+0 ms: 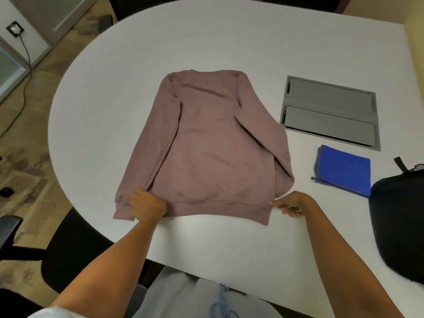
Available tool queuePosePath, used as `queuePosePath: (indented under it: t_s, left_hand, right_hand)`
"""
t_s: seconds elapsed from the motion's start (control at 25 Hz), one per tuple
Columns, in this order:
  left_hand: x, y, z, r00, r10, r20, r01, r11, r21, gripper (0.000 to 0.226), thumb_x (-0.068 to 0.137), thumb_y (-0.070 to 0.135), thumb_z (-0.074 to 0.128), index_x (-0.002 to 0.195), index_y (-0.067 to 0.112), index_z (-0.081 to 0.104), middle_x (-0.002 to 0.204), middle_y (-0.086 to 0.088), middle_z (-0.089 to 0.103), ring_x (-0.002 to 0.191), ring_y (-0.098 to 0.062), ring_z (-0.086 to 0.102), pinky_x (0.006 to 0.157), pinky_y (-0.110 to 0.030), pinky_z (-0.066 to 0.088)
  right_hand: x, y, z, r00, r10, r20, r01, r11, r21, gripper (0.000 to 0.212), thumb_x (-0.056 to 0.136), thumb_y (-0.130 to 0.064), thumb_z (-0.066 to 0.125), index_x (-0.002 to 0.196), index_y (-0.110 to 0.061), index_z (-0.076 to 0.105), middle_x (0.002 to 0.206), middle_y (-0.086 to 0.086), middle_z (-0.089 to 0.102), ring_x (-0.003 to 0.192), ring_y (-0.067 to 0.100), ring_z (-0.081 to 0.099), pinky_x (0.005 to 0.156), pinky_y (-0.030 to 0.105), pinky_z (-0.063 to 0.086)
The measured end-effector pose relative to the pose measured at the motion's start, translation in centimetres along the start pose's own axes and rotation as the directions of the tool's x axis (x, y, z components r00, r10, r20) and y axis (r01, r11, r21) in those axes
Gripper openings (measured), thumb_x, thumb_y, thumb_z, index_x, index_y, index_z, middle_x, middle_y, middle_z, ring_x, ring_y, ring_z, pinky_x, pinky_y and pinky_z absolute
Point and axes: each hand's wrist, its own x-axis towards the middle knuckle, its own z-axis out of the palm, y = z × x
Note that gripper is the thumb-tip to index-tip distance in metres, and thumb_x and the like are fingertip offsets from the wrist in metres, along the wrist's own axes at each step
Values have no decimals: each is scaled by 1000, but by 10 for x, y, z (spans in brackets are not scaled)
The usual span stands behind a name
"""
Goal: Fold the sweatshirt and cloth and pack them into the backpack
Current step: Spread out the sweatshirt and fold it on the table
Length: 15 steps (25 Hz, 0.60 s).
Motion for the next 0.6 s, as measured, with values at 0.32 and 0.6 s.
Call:
queuePosePath:
  t_s: [0.32, 0.6]
  left_hand:
    - [-16, 62, 31, 881, 416, 225, -418, 907, -42, 94, 79, 54, 73, 150, 15, 26, 156, -13, 25, 143, -35, 29, 113, -55, 28]
    - [-29, 86, 58, 795, 295, 531, -391, 917, 76, 123, 74, 65, 74, 157, 34, -12, 162, 0, -32, 151, -29, -23, 111, -76, 11]
  right_hand:
    - [33, -25, -27, 917, -72, -392, 237, 889, 392, 75, 88, -29, 68, 146, -2, 29, 96, 19, 73, 54, 20, 63, 49, 26, 49]
    - [11, -69, -55, 930, -23, -368, 277, 701, 657, 26, 104, -4, 39, 122, 10, 51, 77, 18, 72, 60, 27, 70, 48, 26, 56]
